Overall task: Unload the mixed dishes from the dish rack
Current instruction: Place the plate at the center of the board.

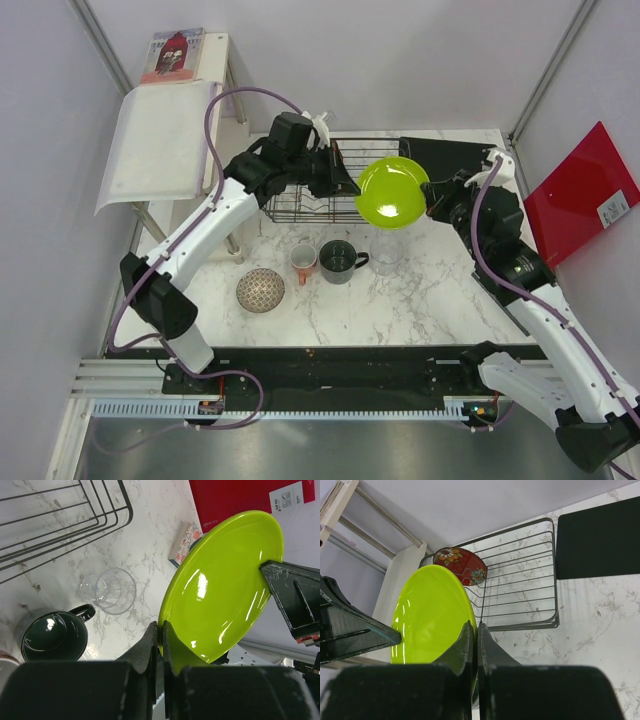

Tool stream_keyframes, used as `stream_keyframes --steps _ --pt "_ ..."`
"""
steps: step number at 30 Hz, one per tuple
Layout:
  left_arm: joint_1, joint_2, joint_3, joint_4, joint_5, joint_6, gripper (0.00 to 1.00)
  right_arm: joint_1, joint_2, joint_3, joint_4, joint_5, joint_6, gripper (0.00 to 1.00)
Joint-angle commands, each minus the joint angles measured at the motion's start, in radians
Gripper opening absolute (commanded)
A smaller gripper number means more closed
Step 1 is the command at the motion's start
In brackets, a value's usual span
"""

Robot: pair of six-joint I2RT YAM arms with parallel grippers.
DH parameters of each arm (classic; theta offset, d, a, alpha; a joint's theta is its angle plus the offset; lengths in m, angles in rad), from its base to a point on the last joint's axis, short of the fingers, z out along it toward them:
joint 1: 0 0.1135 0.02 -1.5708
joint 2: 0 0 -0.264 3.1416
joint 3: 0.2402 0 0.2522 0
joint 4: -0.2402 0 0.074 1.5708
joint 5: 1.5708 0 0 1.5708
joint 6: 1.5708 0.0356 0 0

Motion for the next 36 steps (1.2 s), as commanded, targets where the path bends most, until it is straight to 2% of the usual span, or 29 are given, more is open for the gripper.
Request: stream_keyframes --steps 1,2,3,5,6,8,9,15,17,20,24,27,32,36 --pt "-0.008 0.05 0.072 0.082 0.008 0.054 0.15 -0.012 0.007 0.002 0.081 -0.13 0.049 0.0" --pt "0.0 0.064 0.078 0.085 0.01 0.059 0.2 -0.017 0.015 0.003 0.093 -0.156 0.057 0.0" --pt "0.018 0.084 0.083 0.086 0.01 0.06 0.37 -0.02 0.021 0.003 0.098 -0.169 0.063 0.0" --pt "0.041 0.106 0.098 0.097 -0.007 0.048 0.56 -0.026 0.036 0.008 0.104 -0.172 0.08 0.0" --pt "0.063 0.113 0.101 0.102 -0.021 0.037 0.7 -0.03 0.036 0.009 0.104 -0.17 0.086 0.0" --pt "0.086 0.139 0.103 0.12 -0.062 0.028 0.84 -0.035 0.041 0.019 0.103 -0.17 0.095 0.0" --pt "0.113 0.15 0.109 0.122 -0.075 0.019 0.99 -0.037 0.046 0.023 0.103 -0.167 0.097 0.0" --pt "0.215 0.219 0.158 0.136 -0.154 -0.02 0.99 -0.064 0.07 0.063 0.072 -0.099 0.111 0.0" --pt "0.224 0.228 0.17 0.139 -0.217 -0.013 0.99 -0.107 0.113 0.094 0.045 -0.046 0.123 0.0" --pt "0.21 0.233 0.158 0.159 -0.288 0.069 0.99 -0.228 0.199 0.115 0.046 -0.051 0.198 0.0" --pt "0.204 0.195 0.078 0.178 -0.332 0.059 0.99 -0.407 0.312 0.102 0.144 -0.11 0.328 0.0" --pt "0.196 0.15 0.031 0.205 -0.331 0.031 0.99 -0.496 0.413 0.112 0.218 -0.144 0.425 0.0" --pt "0.19 0.071 -0.049 0.243 -0.279 -0.035 0.99 -0.576 0.576 0.16 0.265 -0.121 0.462 0.0" --pt "0.17 -0.031 -0.207 0.329 -0.262 -0.009 0.99 -0.629 0.679 0.219 0.251 -0.063 0.477 0.0"
